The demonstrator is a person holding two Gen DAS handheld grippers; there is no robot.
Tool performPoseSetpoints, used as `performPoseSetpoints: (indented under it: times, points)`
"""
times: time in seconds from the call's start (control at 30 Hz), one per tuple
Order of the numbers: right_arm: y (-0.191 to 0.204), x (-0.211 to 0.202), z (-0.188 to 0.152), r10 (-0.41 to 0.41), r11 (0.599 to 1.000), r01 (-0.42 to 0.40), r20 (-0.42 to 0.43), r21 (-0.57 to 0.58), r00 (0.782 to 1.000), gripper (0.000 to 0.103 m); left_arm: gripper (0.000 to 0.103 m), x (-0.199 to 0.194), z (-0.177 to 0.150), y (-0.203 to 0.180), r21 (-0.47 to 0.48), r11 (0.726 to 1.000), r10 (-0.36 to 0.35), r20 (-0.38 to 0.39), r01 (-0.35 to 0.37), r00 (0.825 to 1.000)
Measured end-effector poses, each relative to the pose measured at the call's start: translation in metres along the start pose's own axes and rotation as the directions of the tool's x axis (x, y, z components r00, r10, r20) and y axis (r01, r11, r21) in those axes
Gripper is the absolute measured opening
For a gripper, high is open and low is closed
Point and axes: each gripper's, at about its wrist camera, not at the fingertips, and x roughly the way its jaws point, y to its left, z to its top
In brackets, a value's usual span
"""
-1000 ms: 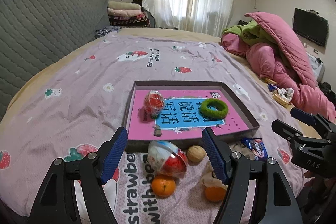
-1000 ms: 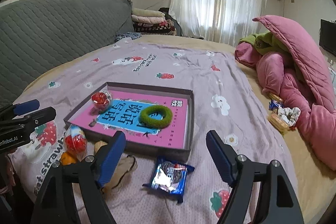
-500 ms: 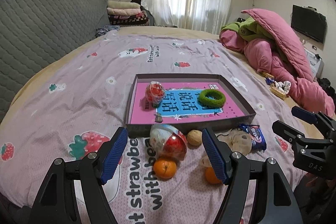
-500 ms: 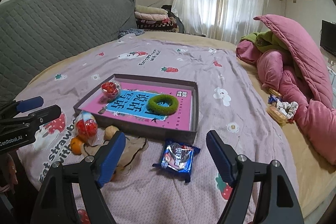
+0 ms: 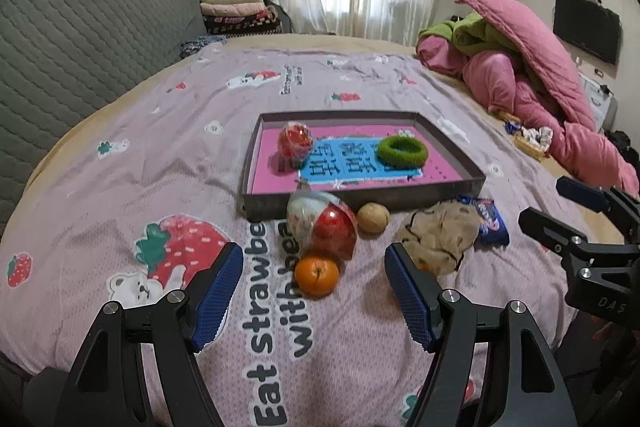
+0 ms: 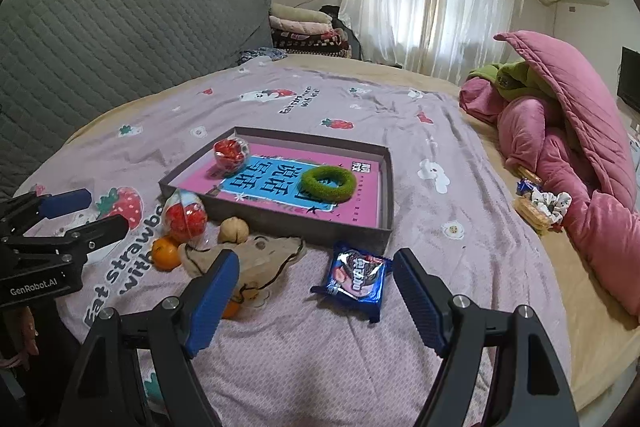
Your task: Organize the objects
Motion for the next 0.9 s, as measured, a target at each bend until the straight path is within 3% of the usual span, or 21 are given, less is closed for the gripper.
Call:
performPoseSetpoints:
  times: [0.9]
  points:
    - [0.027,-0.002,-0.027,0.047,0.998,-0.049,-0.062,-0.027,0.997,0.079,0.075,0.010,-0.025,-0.005,0.018,1.000,-0.023,-0.105,0.025,0.994]
